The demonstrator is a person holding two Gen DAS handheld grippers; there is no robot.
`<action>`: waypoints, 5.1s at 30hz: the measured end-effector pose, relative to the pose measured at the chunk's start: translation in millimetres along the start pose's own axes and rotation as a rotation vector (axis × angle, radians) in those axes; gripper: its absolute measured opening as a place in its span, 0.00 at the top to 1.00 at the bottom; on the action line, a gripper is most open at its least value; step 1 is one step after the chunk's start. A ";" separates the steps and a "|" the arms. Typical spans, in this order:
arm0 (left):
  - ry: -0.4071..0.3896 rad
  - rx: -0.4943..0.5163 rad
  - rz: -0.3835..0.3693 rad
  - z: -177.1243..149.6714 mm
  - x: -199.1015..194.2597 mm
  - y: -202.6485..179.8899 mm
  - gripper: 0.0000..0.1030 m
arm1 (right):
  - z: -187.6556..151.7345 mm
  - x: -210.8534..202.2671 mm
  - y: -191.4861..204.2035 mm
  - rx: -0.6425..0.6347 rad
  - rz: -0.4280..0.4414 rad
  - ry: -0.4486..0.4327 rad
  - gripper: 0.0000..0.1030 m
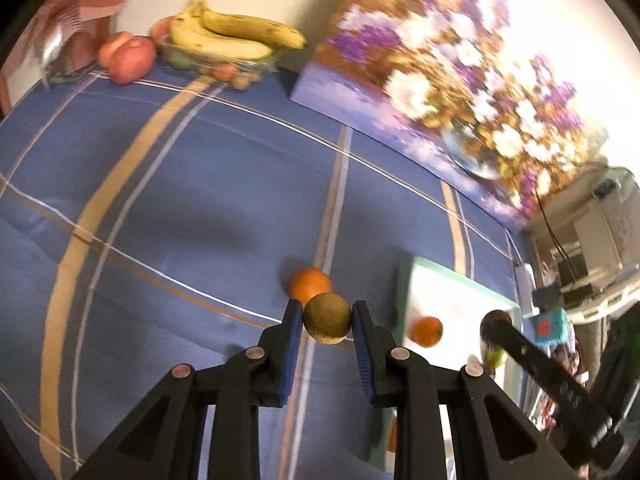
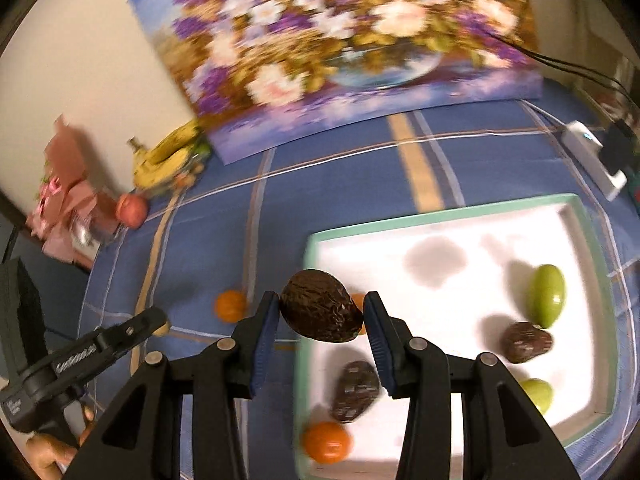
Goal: Organize fruits
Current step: 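Carry the date with the right tool while the left tool carries the small fruit over the tray, then open the right tool to drop the date while the left tool releases the small fruit into the tray, then move both open tools from the tray toward the loose fruits on the tablecloth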
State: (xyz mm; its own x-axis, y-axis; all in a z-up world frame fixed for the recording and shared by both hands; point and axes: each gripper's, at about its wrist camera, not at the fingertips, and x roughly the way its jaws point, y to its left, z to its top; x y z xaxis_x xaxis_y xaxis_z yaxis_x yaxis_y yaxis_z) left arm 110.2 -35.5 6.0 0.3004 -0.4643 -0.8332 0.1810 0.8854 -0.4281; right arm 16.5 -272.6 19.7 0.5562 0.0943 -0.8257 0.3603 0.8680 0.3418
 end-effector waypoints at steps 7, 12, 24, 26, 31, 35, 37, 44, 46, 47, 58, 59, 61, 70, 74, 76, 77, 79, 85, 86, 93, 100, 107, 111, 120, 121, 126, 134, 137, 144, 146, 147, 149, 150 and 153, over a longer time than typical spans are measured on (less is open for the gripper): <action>0.055 0.116 -0.063 -18.0 19.8 -53.0 0.74 | 8.2 -20.0 -60.1 0.129 -0.090 -0.056 0.56; 0.083 0.161 -0.099 -26.3 34.2 -79.4 0.74 | 9.8 -33.8 -100.9 0.226 -0.103 -0.085 0.56; 0.121 0.248 -0.019 -40.5 70.7 -105.2 0.74 | 10.2 -38.7 -116.2 0.252 -0.097 -0.102 0.56; 0.122 0.261 0.003 -41.4 75.0 -107.1 0.74 | 10.4 -35.6 -115.1 0.246 -0.092 -0.095 0.56; 0.125 0.280 0.031 -41.4 82.7 -110.2 0.74 | 10.2 -26.9 -113.2 0.230 -0.087 -0.072 0.56; 0.141 0.293 0.056 -42.9 89.9 -112.3 0.74 | 9.4 -18.4 -113.5 0.219 -0.099 -0.048 0.56; 0.153 0.290 0.065 -43.8 93.8 -112.1 0.74 | 8.5 -13.2 -113.9 0.217 -0.101 -0.034 0.56; 0.169 0.295 0.076 -47.1 100.4 -111.9 0.74 | 5.5 5.7 -110.3 0.188 -0.121 0.008 0.56; 0.168 0.297 0.079 -47.8 100.7 -112.3 0.74 | 4.4 9.8 -108.3 0.177 -0.131 0.019 0.56; 0.168 0.297 0.080 -47.7 100.6 -112.3 0.74 | 3.8 11.9 -107.4 0.172 -0.136 0.025 0.56; 0.172 0.295 0.082 -47.0 101.3 -112.5 0.74 | -2.0 29.9 -109.8 0.151 -0.175 0.083 0.56; 0.173 0.295 0.081 -46.8 101.2 -112.3 0.74 | -2.2 30.4 -109.4 0.147 -0.176 0.083 0.56; 0.174 0.290 0.080 -46.1 101.0 -111.5 0.74 | -1.8 30.2 -108.3 0.144 -0.179 0.084 0.56; 0.182 0.284 0.081 -45.4 99.9 -110.2 0.73 | -1.3 29.3 -107.4 0.141 -0.184 0.083 0.56; 0.185 0.285 0.087 -44.8 99.3 -109.8 0.73 | -1.5 29.4 -108.1 0.143 -0.182 0.081 0.56; 0.188 0.286 0.090 -44.7 99.0 -109.9 0.73 | -1.7 29.6 -108.2 0.142 -0.182 0.082 0.56; 0.189 0.284 0.092 -44.8 99.2 -110.7 0.73 | -1.7 29.7 -108.0 0.141 -0.183 0.082 0.56; 0.194 0.279 0.090 -44.1 99.3 -110.4 0.73 | -1.5 29.9 -107.9 0.141 -0.184 0.082 0.56; 0.197 0.283 0.092 -41.1 92.5 -111.5 0.72 | -1.0 30.4 -108.3 0.139 -0.184 0.085 0.56; 0.194 0.285 0.090 -40.3 90.5 -112.1 0.72 | -1.1 30.8 -108.8 0.142 -0.183 0.089 0.55; 0.153 0.297 0.063 -32.2 67.5 -118.3 0.72 | 1.8 23.0 -104.5 0.125 -0.181 0.079 0.55; 0.098 0.295 0.053 -22.9 43.7 -118.7 0.72 | 12.4 -6.8 -94.0 0.105 -0.181 0.005 0.55; 0.072 0.260 0.076 -19.6 37.6 -110.5 0.72 | 14.3 -21.1 -87.5 0.089 -0.179 -0.028 0.55; 0.086 0.235 0.106 -18.8 43.4 -101.9 0.72 | 12.3 -17.0 -90.0 0.096 -0.181 -0.016 0.55; 0.084 0.158 0.182 -14.6 53.4 -80.2 0.26 | 7.6 -7.6 -94.7 0.095 -0.204 0.014 0.34; 0.086 0.141 0.190 -14.4 55.2 -75.9 0.21 | 7.0 -5.2 -94.7 0.090 -0.208 0.023 0.33; 0.090 0.090 0.230 -14.5 61.3 -61.6 0.14 | 5.0 2.4 -93.3 0.071 -0.235 0.045 0.24; 0.083 0.056 0.268 -13.3 63.7 -47.2 0.00 | 0.8 10.7 -94.8 0.057 -0.262 0.057 0.06; 0.074 0.061 0.273 -12.8 61.6 -46.6 0.00 | 0.7 9.1 -94.8 0.054 -0.271 0.039 0.05; 0.077 0.041 0.247 -12.8 56.6 -42.1 0.00 | 1.4 1.6 -89.7 0.017 -0.270 -0.033 0.05; 0.064 0.041 0.242 -13.9 53.1 -40.7 0.00 | 1.6 -0.2 -87.6 0.012 -0.266 -0.047 0.05; 0.056 0.042 0.238 -14.1 51.0 -40.2 0.00 | 1.4 -0.7 -86.7 0.013 -0.261 -0.052 0.05; 0.035 0.041 0.232 -14.4 45.9 -38.6 0.00 | 0.5 -2.9 -83.4 0.002 -0.247 -0.076 0.05; 0.024 0.040 0.228 -14.3 43.1 -37.6 0.00 | -0.4 -5.8 -79.1 -0.022 -0.238 -0.103 0.05; -0.009 0.033 0.205 -14.1 34.3 -34.9 0.00 | -0.1 -8.6 -67.5 -0.076 -0.245 -0.119 0.05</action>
State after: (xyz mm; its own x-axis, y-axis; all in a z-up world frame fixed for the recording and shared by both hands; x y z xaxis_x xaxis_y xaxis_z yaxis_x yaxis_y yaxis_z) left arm 101.0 -82.0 -12.6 0.3429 -0.2745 -0.8984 0.1460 0.9603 -0.2377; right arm -12.7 -332.0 3.7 0.5451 -0.1765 -0.8196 0.4399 0.8924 0.1004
